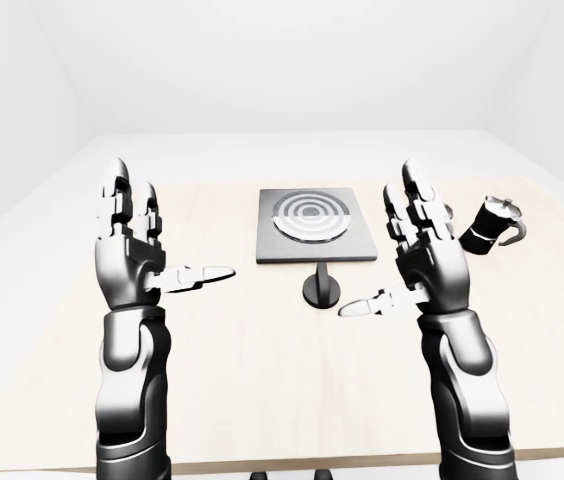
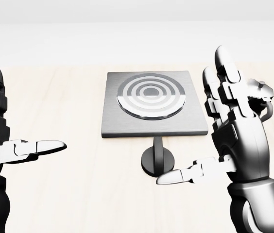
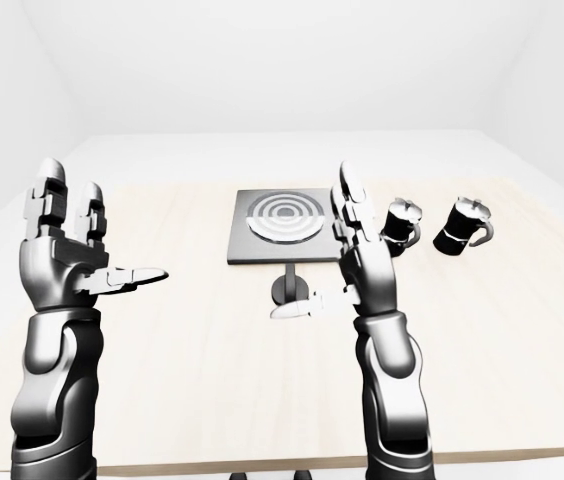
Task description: Turn off the stove.
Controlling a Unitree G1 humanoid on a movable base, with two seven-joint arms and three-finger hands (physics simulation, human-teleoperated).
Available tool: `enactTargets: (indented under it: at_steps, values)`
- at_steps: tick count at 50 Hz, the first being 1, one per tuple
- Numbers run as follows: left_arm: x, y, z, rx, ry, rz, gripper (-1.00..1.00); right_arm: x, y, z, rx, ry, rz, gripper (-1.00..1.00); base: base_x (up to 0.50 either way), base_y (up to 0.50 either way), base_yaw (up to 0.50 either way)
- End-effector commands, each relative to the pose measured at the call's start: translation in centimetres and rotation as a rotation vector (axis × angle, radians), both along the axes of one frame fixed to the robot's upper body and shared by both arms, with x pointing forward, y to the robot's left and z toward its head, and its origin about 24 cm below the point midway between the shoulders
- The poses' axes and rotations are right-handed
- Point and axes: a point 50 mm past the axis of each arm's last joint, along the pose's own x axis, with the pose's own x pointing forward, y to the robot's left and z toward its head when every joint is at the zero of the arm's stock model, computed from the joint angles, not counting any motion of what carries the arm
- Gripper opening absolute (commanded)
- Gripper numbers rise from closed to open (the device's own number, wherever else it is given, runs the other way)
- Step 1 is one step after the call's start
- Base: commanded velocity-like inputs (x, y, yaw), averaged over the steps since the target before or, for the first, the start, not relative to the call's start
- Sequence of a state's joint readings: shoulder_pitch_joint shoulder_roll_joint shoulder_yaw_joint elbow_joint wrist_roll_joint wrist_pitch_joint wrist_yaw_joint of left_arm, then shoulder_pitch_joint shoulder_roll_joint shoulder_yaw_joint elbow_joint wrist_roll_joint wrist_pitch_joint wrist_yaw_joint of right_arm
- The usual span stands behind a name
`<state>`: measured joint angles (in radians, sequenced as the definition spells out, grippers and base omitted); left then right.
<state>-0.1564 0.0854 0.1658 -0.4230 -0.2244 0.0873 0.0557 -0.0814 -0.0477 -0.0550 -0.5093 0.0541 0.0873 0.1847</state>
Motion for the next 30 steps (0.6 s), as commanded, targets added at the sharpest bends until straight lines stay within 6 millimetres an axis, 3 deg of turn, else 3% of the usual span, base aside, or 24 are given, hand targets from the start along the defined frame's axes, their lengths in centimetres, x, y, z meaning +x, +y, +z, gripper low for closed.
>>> enactTargets:
  at_steps: [1, 24, 30]
  values:
    - [0.1, 0.0, -0.2, -0.002, 0.008, 0.001, 0.99, 0.4, -0.3, -1.2, -0.029, 0.057, -0.058, 1.0, 0.0, 0.0, 0.0]
    - [0.1, 0.1, -0.3, 0.0, 0.013, 0.006, 0.99, 1.5, 0.0, -5.7, -0.077, 0.255, -0.037, 1.0, 0.0, 0.0, 0.0]
    - [0.1, 0.1, -0.2, -0.005, 0.012, 0.006, 0.99, 1.6, 0.3, -5.9, -0.06, 0.267, 0.002, 1.0, 0.0, 0.0, 0.0]
